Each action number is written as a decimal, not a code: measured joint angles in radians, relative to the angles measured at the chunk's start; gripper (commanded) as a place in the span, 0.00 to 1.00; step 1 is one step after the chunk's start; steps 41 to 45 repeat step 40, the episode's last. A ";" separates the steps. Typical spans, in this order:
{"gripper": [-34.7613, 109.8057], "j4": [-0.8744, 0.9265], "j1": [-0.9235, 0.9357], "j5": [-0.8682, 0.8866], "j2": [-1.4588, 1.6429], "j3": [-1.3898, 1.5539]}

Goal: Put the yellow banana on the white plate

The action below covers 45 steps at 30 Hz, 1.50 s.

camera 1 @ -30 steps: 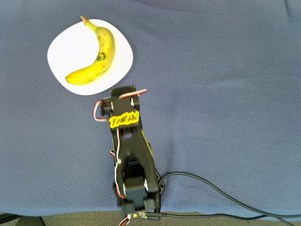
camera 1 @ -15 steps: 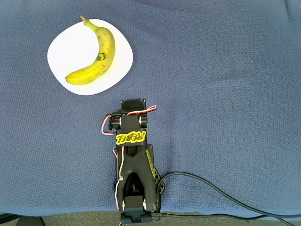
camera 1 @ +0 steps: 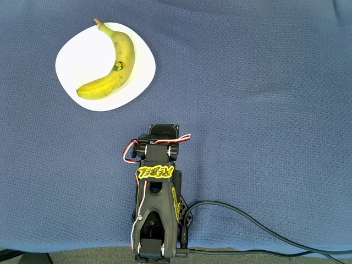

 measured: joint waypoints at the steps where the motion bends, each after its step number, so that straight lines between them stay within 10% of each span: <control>1: 0.24 0.005 0.003 -0.006 0.009 0.002; 45: 0.24 0.018 0.054 -0.031 0.034 0.005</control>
